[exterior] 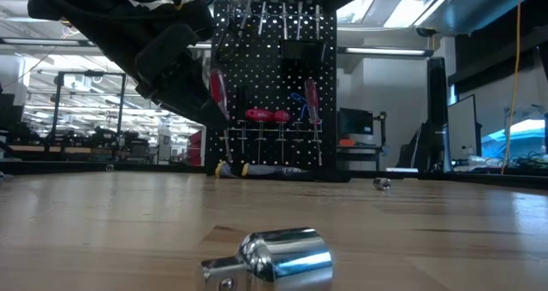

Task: Hang tools onto peg board
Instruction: Put the socket into the pegboard bin

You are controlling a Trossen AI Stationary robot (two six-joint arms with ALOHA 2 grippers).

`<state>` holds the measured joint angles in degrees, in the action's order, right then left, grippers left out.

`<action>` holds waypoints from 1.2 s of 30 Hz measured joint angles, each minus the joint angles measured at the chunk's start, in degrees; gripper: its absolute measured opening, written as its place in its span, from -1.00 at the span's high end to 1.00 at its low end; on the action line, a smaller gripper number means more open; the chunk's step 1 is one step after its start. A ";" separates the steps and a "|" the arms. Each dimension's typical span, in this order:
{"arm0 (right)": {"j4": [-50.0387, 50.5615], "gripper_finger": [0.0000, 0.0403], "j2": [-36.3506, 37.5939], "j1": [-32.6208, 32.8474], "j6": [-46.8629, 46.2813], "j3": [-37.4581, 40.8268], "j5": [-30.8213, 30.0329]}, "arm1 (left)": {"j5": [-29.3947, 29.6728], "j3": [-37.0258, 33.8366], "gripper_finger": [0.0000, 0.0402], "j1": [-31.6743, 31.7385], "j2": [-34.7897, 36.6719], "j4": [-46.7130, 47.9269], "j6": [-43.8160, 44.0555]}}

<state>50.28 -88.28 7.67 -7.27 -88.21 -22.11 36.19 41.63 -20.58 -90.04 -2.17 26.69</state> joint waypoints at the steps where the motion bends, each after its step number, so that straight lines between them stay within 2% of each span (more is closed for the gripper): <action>1: -0.23 -0.09 -0.37 0.52 0.00 -0.02 0.66 | 0.00 0.00 0.33 -0.02 0.00 0.00 0.03; 3: -0.59 -0.09 -1.02 1.39 -0.07 -0.02 2.10 | 0.01 -0.01 0.33 -0.02 0.00 0.01 0.05; 9: -0.41 -0.09 -3.86 2.51 -0.79 0.01 13.61 | 0.01 -0.01 0.33 0.00 0.00 0.04 -0.08; 11: 0.31 -0.09 -4.86 2.51 -3.54 0.61 13.90 | 0.00 0.00 0.33 -0.01 0.00 0.04 -0.08; 14: 3.93 -0.09 -6.27 2.33 -9.66 1.71 11.27 | 0.01 0.00 0.33 0.00 0.00 0.08 -0.08; 17: 9.36 -0.09 -7.96 1.80 -18.04 3.42 9.59 | 0.01 0.00 0.33 0.00 0.00 0.04 -0.08; 20: 10.68 -0.09 -8.54 0.64 -26.72 6.84 9.41 | 0.01 -0.01 0.33 -0.01 0.00 0.06 -0.08; 25: 7.13 -0.09 -8.58 -1.20 -31.06 14.65 9.97 | -0.01 0.00 0.33 0.00 0.00 0.02 -0.08; 29: -1.01 -0.09 -8.56 -3.06 -32.52 20.76 13.36 | 0.01 0.00 0.33 -0.02 0.00 0.02 -0.08; 32: -7.63 -0.09 -8.56 -4.12 -34.27 23.91 15.45 | -0.01 0.00 0.33 0.00 0.00 0.02 -0.08; 36: -10.05 -0.09 -8.56 -4.46 -37.14 26.03 15.67 | 0.01 -0.01 0.33 0.00 0.00 0.02 -0.08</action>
<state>40.23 -96.84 3.20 -44.41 -62.18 -6.43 36.21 41.61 -20.58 -90.04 -2.15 26.61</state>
